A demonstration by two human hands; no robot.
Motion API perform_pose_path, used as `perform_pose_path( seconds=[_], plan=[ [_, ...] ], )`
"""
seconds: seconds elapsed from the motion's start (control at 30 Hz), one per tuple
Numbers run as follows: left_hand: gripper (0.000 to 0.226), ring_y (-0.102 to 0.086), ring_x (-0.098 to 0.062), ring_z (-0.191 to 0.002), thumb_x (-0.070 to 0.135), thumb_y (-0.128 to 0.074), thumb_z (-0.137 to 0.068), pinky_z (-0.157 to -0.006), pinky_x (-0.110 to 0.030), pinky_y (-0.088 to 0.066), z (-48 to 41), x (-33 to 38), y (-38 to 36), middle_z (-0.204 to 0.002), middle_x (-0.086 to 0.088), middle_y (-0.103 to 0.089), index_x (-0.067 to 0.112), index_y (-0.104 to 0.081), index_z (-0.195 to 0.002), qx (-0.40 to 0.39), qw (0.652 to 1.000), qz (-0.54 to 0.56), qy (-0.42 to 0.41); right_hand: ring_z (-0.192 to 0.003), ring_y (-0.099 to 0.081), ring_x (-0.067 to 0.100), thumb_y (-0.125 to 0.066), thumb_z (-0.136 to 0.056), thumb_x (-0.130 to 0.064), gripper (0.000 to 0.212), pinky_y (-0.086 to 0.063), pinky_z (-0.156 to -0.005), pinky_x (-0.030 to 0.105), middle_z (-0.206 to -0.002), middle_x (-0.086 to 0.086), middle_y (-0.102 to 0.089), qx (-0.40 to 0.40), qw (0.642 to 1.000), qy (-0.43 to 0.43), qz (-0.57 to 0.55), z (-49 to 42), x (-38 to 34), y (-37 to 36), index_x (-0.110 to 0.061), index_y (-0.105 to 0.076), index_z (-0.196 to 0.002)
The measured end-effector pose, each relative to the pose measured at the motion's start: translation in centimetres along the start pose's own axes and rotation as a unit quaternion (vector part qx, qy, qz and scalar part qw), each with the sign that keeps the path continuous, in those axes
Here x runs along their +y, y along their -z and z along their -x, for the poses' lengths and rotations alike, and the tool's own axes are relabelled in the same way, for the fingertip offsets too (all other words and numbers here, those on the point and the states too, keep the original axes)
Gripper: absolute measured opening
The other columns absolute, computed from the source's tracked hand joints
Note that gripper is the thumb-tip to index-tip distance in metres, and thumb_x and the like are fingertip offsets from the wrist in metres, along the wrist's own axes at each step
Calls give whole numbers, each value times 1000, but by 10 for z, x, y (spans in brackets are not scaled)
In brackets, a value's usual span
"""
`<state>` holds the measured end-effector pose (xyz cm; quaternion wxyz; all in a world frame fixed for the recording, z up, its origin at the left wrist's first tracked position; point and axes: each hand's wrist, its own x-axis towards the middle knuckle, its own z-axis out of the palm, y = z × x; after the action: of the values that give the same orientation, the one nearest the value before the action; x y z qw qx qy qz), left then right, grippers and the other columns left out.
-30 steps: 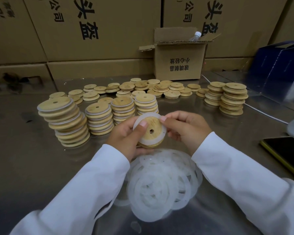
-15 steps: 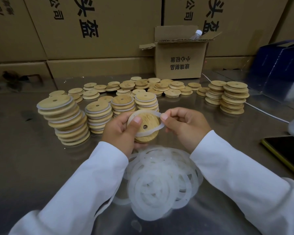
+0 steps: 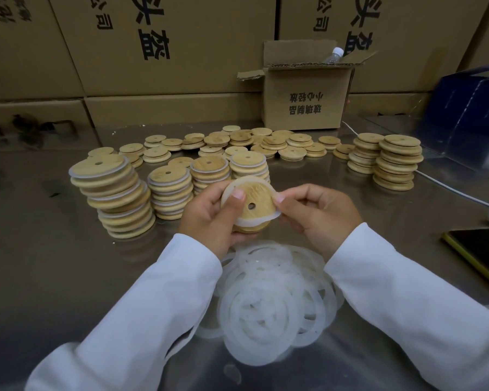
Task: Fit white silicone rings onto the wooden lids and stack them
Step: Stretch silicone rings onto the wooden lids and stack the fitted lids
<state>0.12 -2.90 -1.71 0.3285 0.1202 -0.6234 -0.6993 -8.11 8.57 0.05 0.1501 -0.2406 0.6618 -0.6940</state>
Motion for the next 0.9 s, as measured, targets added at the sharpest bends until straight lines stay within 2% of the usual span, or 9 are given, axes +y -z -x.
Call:
perform_pose_path(
  seconds=[0.13,0.23,0.3,0.43,0.53,0.63,0.77,0.9],
  plan=[
    [14,-65,-25,-93,17,-52,-90,-64,-33,-58,-1,-1,-1,-97,-8,-67,20,-65,-94,23,1000,-1,1,-53,-53,-4,-71,-78,-14,6,-41,-52,7,-67,-2,-62,23,1000,10,18,2,7,-9,-13,-65,-75],
    [13,-66,-23,-92,17,-53,-89,-68,-35,-58,-1,0,-1,-94,-6,-68,19,-65,-94,15,999,34,24,-61,-61,4,-71,-77,-16,9,-48,-57,13,-70,1,-66,56,998,1,13,3,10,-13,-13,-65,-72],
    [13,-67,-22,-89,14,-54,-88,-67,-33,-58,-1,1,0,-92,-5,-69,17,-64,-94,5,999,38,31,-59,-64,4,-72,-77,-15,10,-50,-56,13,-66,-1,-69,74,997,11,10,2,9,-10,-14,-66,-69],
    [15,-66,-19,-84,8,-62,-83,-73,-31,-56,-2,-1,2,-87,-2,-70,22,-64,-87,-13,995,-100,-19,-61,-64,1,-72,-76,-14,13,-48,-59,10,-65,-8,-69,76,992,73,68,-2,7,-3,-19,-67,-65],
    [14,-65,-22,-79,12,-63,-84,-73,-38,-55,0,-1,2,-81,-4,-70,25,-64,-81,-12,990,-138,-23,-68,-64,4,-72,-75,-19,11,-53,-70,21,-67,-10,-69,71,979,125,142,-2,8,-3,-23,-67,-67],
    [12,-66,-24,-77,13,-63,-84,-73,-44,-56,0,-1,3,-81,-4,-70,25,-64,-82,6,989,-144,-28,-70,-64,4,-72,-75,-22,10,-54,-72,28,-68,-12,-68,74,970,162,166,0,11,-5,-24,-66,-68],
    [9,-66,-17,-76,13,-64,-83,-72,-38,-57,0,0,3,-81,0,-70,23,-64,-84,9,989,-141,-32,-71,-62,-1,-69,-76,-24,10,-50,-70,19,-71,-19,-67,78,965,182,173,-1,12,-3,-26,-64,-67],
    [7,-66,-21,-80,12,-63,-83,-75,-37,-55,-1,0,3,-82,-3,-69,19,-65,-84,8,991,-126,-35,-70,-61,-2,-68,-79,-25,14,-47,-69,17,-71,-19,-66,83,964,178,182,-3,11,-3,-27,-63,-66]
  ],
)
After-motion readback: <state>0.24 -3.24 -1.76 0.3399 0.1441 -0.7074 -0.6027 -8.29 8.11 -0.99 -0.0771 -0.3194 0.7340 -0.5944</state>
